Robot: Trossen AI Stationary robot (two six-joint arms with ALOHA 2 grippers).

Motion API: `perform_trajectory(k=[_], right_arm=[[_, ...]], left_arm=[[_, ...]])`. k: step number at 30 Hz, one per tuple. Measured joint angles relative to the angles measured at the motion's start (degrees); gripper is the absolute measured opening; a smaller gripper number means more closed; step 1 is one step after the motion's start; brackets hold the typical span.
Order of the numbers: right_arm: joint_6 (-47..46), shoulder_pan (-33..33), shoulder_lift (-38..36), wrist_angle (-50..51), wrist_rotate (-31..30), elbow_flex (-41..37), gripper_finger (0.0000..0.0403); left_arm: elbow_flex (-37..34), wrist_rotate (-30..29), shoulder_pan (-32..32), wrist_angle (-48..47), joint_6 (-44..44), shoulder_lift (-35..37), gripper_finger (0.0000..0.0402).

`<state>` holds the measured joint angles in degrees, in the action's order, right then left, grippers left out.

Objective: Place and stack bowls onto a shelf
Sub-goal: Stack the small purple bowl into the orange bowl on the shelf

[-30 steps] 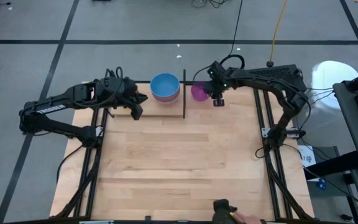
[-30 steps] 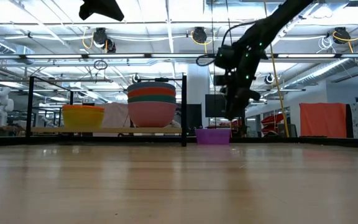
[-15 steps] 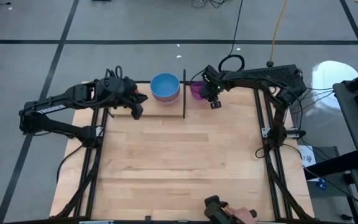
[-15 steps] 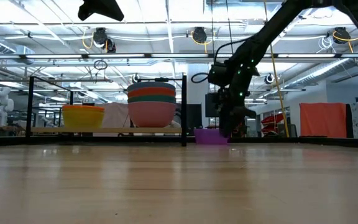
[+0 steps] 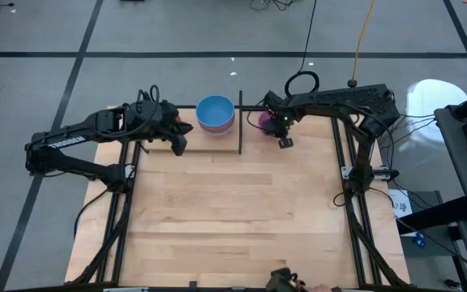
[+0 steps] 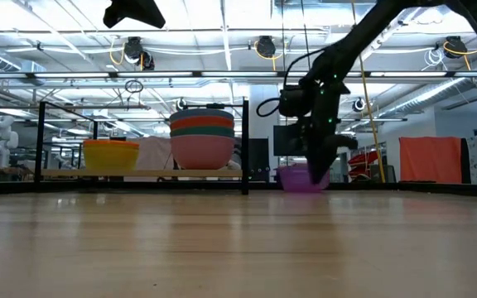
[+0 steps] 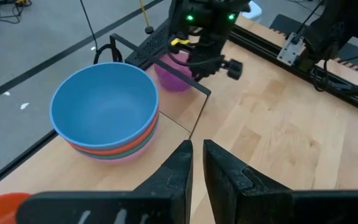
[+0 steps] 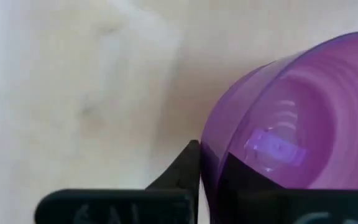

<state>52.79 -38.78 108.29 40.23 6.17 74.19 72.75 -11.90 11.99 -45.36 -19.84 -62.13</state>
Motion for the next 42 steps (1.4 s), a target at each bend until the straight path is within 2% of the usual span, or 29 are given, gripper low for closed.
perform_trajectory(k=[10, 13, 16, 24, 28, 32, 37, 42], right_arm=[[-1.48, 9.87, -8.79, 11.3, -0.08, 0.0, 0.0001], [-2.92, 14.41, -11.95, 12.99, 0.0, 0.0, 0.0001], [-3.1, 19.32, -14.52, 14.45, 0.08, 0.0, 0.0001], [-6.9, 31.81, -17.59, 14.18, 0.11, -0.01, 0.0], [-10.58, 35.19, -17.95, 13.8, 0.09, -0.02, 0.0], [-12.23, 37.6, -18.05, 13.59, 0.09, -0.02, 0.0], [-12.28, 40.14, -18.05, 12.67, 0.09, -0.02, 0.0], [-13.11, 42.53, -18.05, 10.93, 1.55, -0.02, 0.0]], left_arm=[[0.0, 0.75, -1.01, -0.46, -0.11, -0.36, 0.0042], [-0.04, 4.49, -1.96, -2.11, -0.53, -0.87, 0.0042], [-0.02, 7.48, -3.43, -2.3, -2.41, -2.6, 0.0042], [-0.04, 10.54, -6.53, -0.43, -2.82, -9.88, 0.0042], [-0.04, 17.83, -6.6, 1.75, -1.56, -12.77, 0.004], [-0.04, 23.93, -7.33, 4.54, 0.99, -14.4, 0.001], [-0.04, 24.32, -8.58, 6.82, 1.09, -14.98, 0.0021], [-0.09, 25.79, -10.64, 16.94, 2.32, -15.91, 0.005]])
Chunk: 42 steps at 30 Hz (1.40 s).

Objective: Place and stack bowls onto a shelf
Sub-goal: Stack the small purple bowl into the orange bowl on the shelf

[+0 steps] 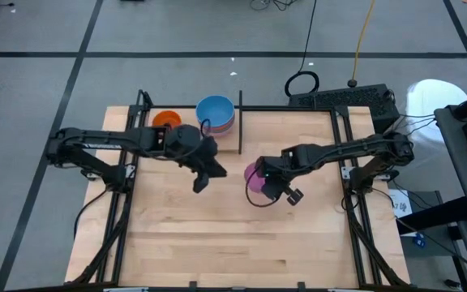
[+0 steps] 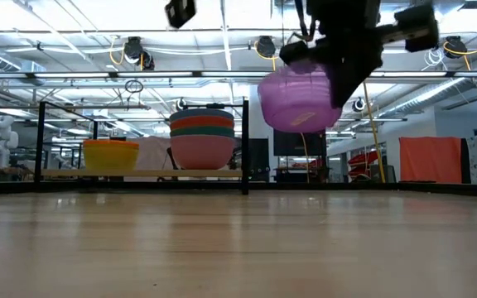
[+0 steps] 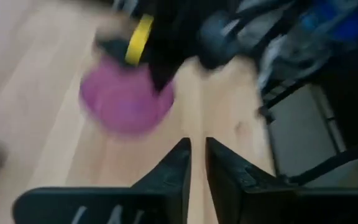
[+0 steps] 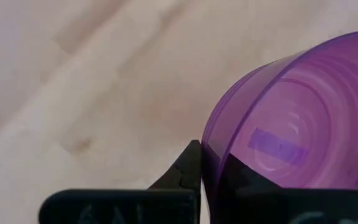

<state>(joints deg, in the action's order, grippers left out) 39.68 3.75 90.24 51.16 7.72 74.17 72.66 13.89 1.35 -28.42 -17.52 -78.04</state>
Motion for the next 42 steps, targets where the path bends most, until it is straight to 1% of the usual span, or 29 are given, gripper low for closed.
perform_trajectory(k=[2, 5, 7, 8, 13, 15, 17, 23, 27, 32, 36, 42], right_arm=[[0.02, 1.04, 0.0, -0.95, 2.62, 0.0, 0.0], [0.31, 2.43, 0.0, -3.13, 5.96, 0.0, 0.0], [1.01, 3.13, -0.02, -4.53, 7.62, 0.06, 0.0], [1.48, 3.49, 0.0, -4.7, 8.4, 0.25, 0.0], [1.92, 4.31, -0.02, -6.77, 13.68, 1.68, 0.0], [2.05, 4.53, -0.02, -7.07, 15.35, 2.42, 0.0], [3.18, 4.6, -0.02, -7.19, 16.4, 2.95, 0.0], [4.99, 4.62, -0.02, -8.12, 16.51, 3.87, 0.0], [6.09, 4.61, -0.02, -9.24, 16.55, 3.87, 0.0], [6.55, 4.64, -0.02, -10.42, 16.86, 3.87, 0.0], [7.55, 4.61, -0.02, -10.43, 20.5, 3.87, 0.0], [7.62, 4.68, -0.01, -10.99, 21.07, 3.85, 0.0]], left_arm=[[0.3, 0.99, -0.64, 4.17, 3.76, -0.81, 0.0062], [-0.04, 0.93, -1.38, 4.03, 13.04, -1.94, 0.0074], [0.08, 0.82, -2.06, 6.21, 19.89, -3.17, 0.0075], [0.08, 0.8, -2.43, 5.81, 22.65, -3.4, 0.0076], [0.01, 0.83, -3.85, 4.94, 31.56, -6.43, 0.0076], [0.02, 0.6, -4.48, 6.06, 35.15, -7.68, 0.0076], [0.04, 0.6, -5.35, 5.85, 38.72, -8.4, 0.0076], [0.04, 0.52, -7.75, 6.01, 47.06, -9.85, 0.0076], [0.04, 0.51, -9.11, 6.08, 50.06, -9.83, 0.0076], [0.04, 0.5, -9.74, 6.05, 50.41, -9.81, 0.0076], [0.07, -0.77, -9.8, 7.18, 50.9, -10.51, 0.0076], [0.12, 1.14, -10.34, 6.97, 49.48, -12.25, 0.0076]])
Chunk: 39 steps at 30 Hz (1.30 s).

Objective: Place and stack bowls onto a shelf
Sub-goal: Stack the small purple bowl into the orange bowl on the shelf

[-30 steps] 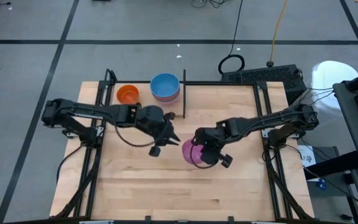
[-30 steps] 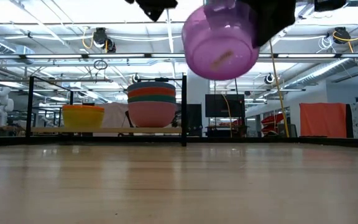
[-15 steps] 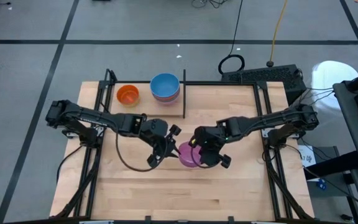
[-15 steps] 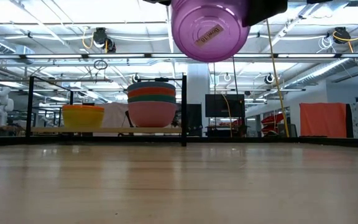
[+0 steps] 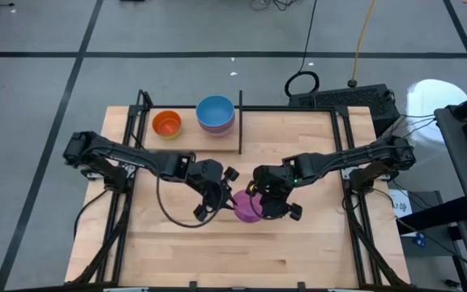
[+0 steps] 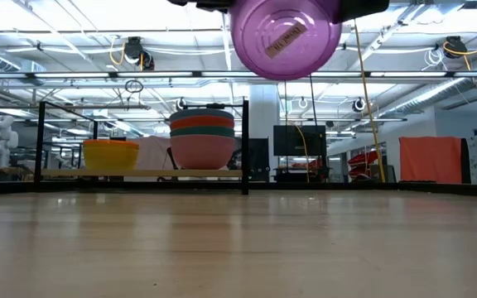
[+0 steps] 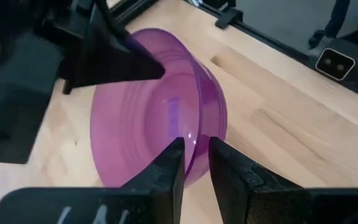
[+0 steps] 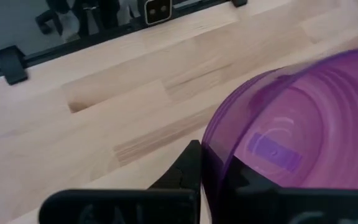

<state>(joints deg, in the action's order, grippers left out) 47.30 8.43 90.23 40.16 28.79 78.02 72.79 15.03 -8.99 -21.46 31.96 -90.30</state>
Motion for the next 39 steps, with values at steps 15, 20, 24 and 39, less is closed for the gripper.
perform_trajectory(k=[15, 20, 24, 39], right_arm=[[1.32, 0.7, -0.54, 1.67, 0.05, 0.0, 0.0], [1.6, 0.7, -0.58, 1.65, 0.05, 0.0, 0.0], [-1.38, 0.7, -0.58, 1.01, 0.13, 0.0, 0.0001], [-8.54, 0.76, -2.93, 0.56, -9.62, 0.0, 0.0091]], left_arm=[[0.01, 0.78, -0.53, 2.46, 0.42, -1.23, 0.0048], [-0.06, 2.38, -0.63, 2.24, -0.55, -1.23, 0.0012], [-0.06, 2.51, -0.57, 2.3, -2.83, -1.23, 0.0007], [-0.03, -0.54, -0.53, -0.18, -5.1, -0.87, 0.0004]])
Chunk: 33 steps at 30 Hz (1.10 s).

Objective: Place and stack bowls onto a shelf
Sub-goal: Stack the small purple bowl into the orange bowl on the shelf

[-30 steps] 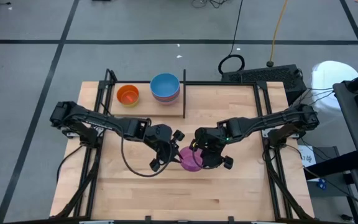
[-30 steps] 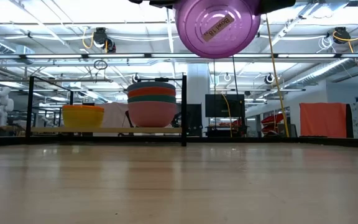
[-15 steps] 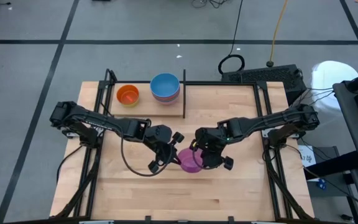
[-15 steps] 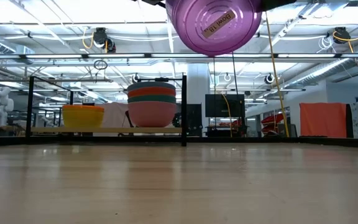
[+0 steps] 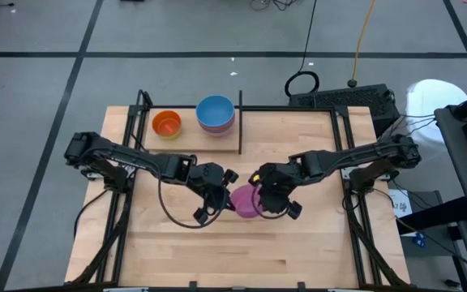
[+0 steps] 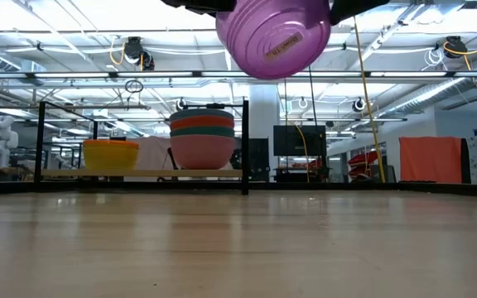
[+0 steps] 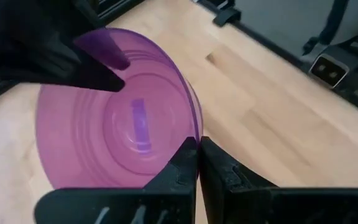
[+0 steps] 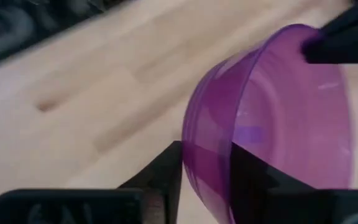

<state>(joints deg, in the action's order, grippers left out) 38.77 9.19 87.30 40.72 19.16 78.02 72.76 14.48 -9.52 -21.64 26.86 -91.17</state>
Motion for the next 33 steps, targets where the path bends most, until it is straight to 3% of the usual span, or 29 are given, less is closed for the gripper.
perform_trajectory(k=[7, 12, 17, 26, 33], right_arm=[[-0.03, -0.16, -6.98, 0.43, -16.12, 0.05, 0.0125], [-0.44, -0.17, -12.93, 0.3, -22.66, 0.2, 0.0131], [-2.01, -0.22, -19.28, 0.64, -29.02, 0.11, 0.0132], [-3.7, -0.22, -27.85, 0.64, -29.99, 0.11, 0.0132], [-3.69, -0.22, -31.04, 0.8, -30.1, 0.09, 0.0132]], left_arm=[[6.72, -8.59, 0.18, -12.81, 2.22, 0.26, 0.0003], [12.15, -12.91, 1.0, -21.37, 2.41, 0.15, 0.0003], [18.0, -20.95, 1.93, -32.22, 0.88, 0.15, 0.0003], [25.92, -33.74, 7.44, -48.94, -11.55, 0.26, 0.0003], [27.16, -34.34, 15.09, -59.43, -25.12, 1.25, 0.0003]])
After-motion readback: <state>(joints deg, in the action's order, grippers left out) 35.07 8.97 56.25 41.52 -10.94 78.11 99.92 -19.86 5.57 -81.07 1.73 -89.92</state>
